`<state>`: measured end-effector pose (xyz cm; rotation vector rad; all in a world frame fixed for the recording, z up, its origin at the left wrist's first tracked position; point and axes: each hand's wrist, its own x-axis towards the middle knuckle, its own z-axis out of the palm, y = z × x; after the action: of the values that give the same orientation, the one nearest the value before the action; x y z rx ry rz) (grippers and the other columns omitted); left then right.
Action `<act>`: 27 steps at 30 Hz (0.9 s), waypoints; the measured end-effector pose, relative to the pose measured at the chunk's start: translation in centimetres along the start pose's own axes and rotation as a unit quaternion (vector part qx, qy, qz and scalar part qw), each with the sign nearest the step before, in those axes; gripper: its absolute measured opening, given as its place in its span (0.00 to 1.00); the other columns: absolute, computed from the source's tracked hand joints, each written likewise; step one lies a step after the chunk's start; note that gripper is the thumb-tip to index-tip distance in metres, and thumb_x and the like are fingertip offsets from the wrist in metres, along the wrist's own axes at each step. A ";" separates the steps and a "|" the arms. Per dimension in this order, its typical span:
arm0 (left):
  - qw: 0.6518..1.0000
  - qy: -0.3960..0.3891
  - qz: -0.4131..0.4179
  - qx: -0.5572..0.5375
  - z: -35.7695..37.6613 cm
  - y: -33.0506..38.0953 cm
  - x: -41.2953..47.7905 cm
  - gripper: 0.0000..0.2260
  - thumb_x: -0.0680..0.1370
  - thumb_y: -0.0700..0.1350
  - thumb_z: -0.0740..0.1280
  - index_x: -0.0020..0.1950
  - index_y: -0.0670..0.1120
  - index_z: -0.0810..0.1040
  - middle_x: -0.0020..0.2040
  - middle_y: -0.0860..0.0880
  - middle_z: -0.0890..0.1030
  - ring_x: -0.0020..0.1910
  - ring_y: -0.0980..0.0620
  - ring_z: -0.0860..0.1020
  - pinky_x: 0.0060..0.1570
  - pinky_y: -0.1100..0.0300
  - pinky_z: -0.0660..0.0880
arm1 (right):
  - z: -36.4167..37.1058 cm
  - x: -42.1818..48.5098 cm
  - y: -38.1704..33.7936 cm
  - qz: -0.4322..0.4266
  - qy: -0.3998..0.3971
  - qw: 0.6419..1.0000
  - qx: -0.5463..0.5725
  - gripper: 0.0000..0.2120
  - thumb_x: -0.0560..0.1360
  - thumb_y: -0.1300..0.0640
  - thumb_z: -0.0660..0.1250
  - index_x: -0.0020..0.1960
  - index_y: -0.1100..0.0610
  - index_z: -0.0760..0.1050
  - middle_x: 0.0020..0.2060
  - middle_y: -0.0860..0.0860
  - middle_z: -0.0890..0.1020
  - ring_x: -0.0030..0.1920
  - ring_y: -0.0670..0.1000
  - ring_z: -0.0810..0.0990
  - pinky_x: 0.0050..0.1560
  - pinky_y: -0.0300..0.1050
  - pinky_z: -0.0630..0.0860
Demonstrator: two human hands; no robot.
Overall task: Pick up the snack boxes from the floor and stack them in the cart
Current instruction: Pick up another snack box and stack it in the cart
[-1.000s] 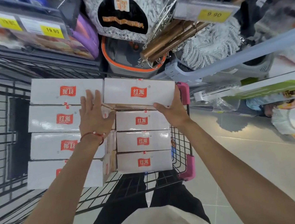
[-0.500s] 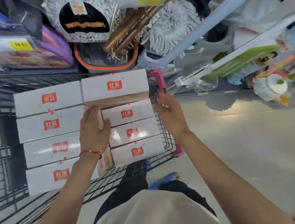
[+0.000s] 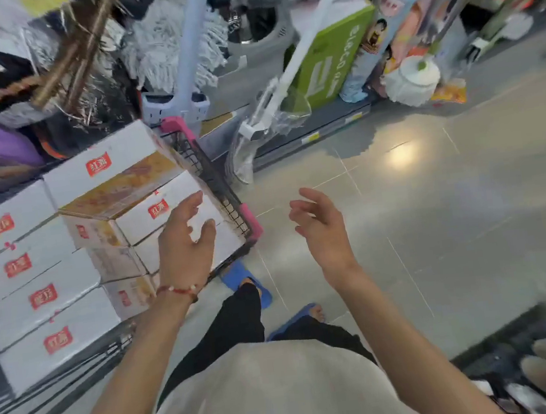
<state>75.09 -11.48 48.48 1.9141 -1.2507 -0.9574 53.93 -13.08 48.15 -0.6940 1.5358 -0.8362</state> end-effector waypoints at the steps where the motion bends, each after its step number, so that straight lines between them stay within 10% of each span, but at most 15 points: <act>1: 1.000 -0.013 0.007 -0.002 1.1 0.8 -0.9 0.19 0.81 0.38 0.66 0.71 0.49 0.74 0.68 0.52 0.77 0.66 0.53 0.75 0.64 0.56 0.72 | -1.7 -0.9 0.3 -0.001 0.011 1.000 0.010 0.17 0.81 0.65 0.67 0.68 0.55 0.76 0.52 0.49 0.83 0.52 0.46 0.81 0.58 0.45 0.77; 20: 0.928 -0.336 0.161 -0.012 25.2 17.2 -8.8 0.18 0.79 0.34 0.67 0.65 0.50 0.77 0.60 0.54 0.81 0.59 0.56 0.80 0.56 0.71 0.74 | -27.3 -8.8 4.1 0.006 0.275 0.940 0.201 0.13 0.82 0.63 0.66 0.63 0.49 0.78 0.57 0.49 0.85 0.57 0.50 0.84 0.62 0.47 0.79; 27: 0.901 -0.414 0.112 -0.065 35.3 23.7 -5.3 0.15 0.79 0.35 0.67 0.65 0.47 0.78 0.58 0.50 0.83 0.58 0.52 0.81 0.61 0.54 0.76 | -34.3 -4.0 2.1 0.013 0.343 0.911 0.228 0.13 0.82 0.63 0.66 0.64 0.52 0.78 0.57 0.50 0.85 0.53 0.47 0.83 0.57 0.44 0.78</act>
<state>32.99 -18.93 50.76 1.2179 -1.7551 -1.7635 20.51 -4.46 50.35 -0.0143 1.8484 -1.4599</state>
